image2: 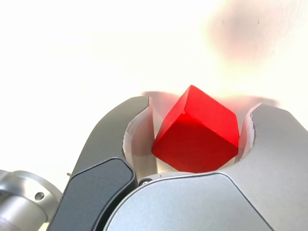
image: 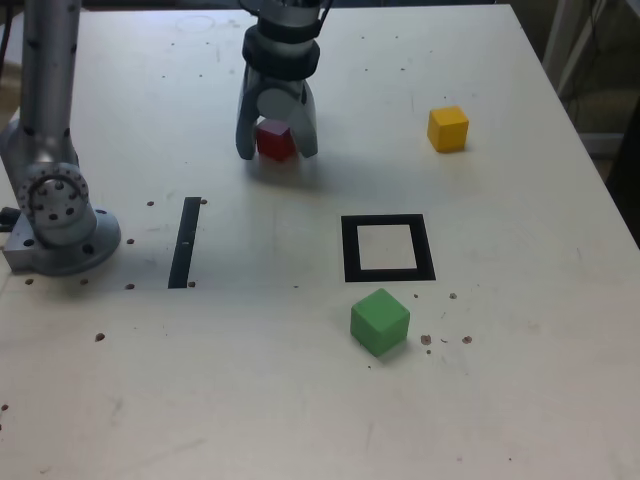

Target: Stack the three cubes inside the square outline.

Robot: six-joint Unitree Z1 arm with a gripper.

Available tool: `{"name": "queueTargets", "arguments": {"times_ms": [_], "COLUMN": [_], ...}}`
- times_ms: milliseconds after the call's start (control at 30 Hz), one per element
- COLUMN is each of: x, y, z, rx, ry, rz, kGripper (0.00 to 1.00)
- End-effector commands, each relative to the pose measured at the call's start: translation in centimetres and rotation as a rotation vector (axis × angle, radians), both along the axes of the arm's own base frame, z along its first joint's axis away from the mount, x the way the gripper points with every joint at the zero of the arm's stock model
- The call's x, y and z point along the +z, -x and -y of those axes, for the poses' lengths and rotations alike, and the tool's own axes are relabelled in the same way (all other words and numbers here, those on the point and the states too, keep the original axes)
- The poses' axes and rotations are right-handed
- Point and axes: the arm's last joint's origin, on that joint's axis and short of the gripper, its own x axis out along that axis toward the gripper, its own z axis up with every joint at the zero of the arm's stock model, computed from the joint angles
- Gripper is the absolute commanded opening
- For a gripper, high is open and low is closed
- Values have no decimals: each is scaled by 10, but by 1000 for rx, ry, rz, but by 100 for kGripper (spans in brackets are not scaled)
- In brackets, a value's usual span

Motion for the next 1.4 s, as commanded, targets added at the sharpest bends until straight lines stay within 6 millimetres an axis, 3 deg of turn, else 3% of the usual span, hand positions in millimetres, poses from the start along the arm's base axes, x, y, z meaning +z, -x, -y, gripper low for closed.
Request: {"name": "queueTargets", "arguments": {"times_ms": [0,233,367,733,933,1167,1367], "x": [14,43,47,64,58,47,35], "y": [0,-12,-20,-45,-62,-82,-94], "z": [8,50,67,139,177,195,197], "rx": [-17,-73,-98,-205,-255,-284,-289], "ry": [-5,-14,-21,-18,4,9,-4], "rz": [28,44,52,100,89,82,75], "kGripper": [39,39,39,39,39,39,39]}}
